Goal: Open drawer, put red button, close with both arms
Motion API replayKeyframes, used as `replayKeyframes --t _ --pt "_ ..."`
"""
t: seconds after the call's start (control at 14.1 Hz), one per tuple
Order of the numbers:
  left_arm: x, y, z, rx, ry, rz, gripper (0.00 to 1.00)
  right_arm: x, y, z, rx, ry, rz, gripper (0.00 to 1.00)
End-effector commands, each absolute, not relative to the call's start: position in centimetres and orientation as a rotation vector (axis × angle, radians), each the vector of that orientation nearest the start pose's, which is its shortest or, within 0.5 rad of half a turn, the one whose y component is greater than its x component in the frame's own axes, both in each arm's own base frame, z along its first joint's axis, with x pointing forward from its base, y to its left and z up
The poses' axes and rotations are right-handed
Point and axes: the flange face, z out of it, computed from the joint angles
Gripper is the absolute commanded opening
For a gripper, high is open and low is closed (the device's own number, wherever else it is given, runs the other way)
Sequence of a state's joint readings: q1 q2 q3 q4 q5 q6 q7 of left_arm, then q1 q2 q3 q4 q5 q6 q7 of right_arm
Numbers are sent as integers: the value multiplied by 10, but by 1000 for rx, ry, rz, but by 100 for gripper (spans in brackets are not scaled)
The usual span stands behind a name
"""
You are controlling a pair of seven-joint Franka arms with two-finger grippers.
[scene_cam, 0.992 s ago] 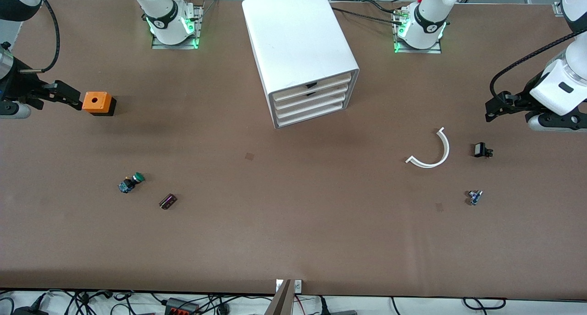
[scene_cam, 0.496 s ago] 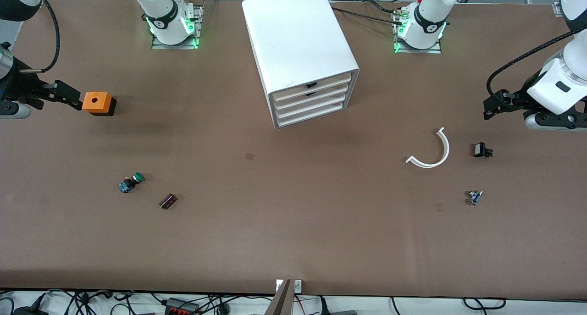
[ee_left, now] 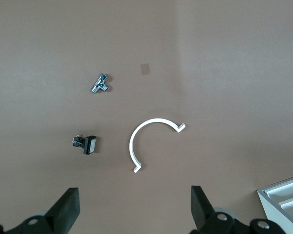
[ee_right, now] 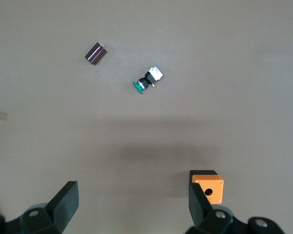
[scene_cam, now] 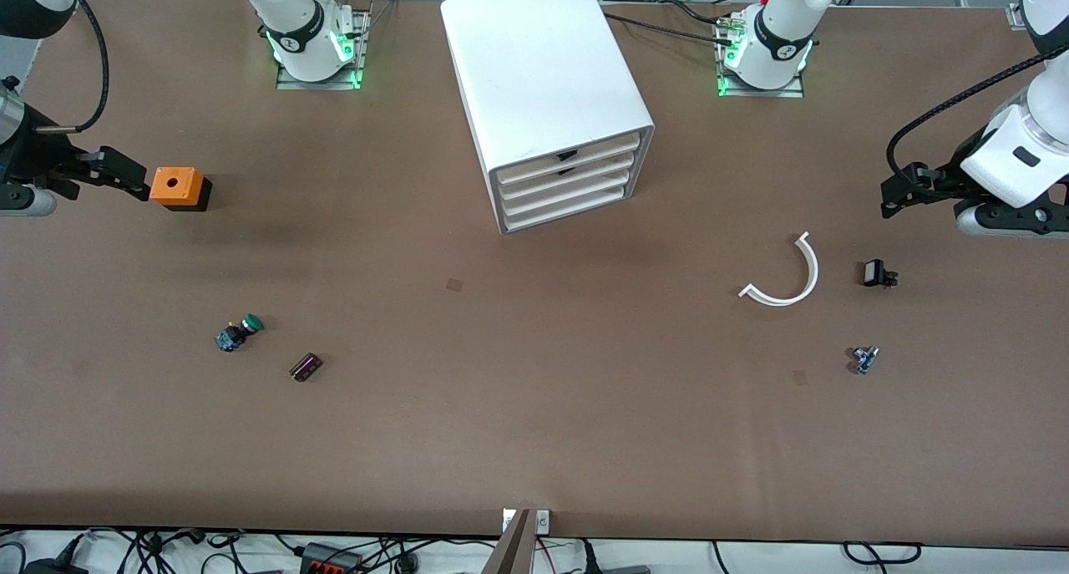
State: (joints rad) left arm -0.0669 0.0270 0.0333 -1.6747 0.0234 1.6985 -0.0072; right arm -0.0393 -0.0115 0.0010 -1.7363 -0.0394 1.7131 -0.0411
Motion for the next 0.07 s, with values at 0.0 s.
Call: replayKeyframes --t 0.0 --pt "569 -16 580 -3132 66 7 100 552 -23 572 -3175 -7 17 100"
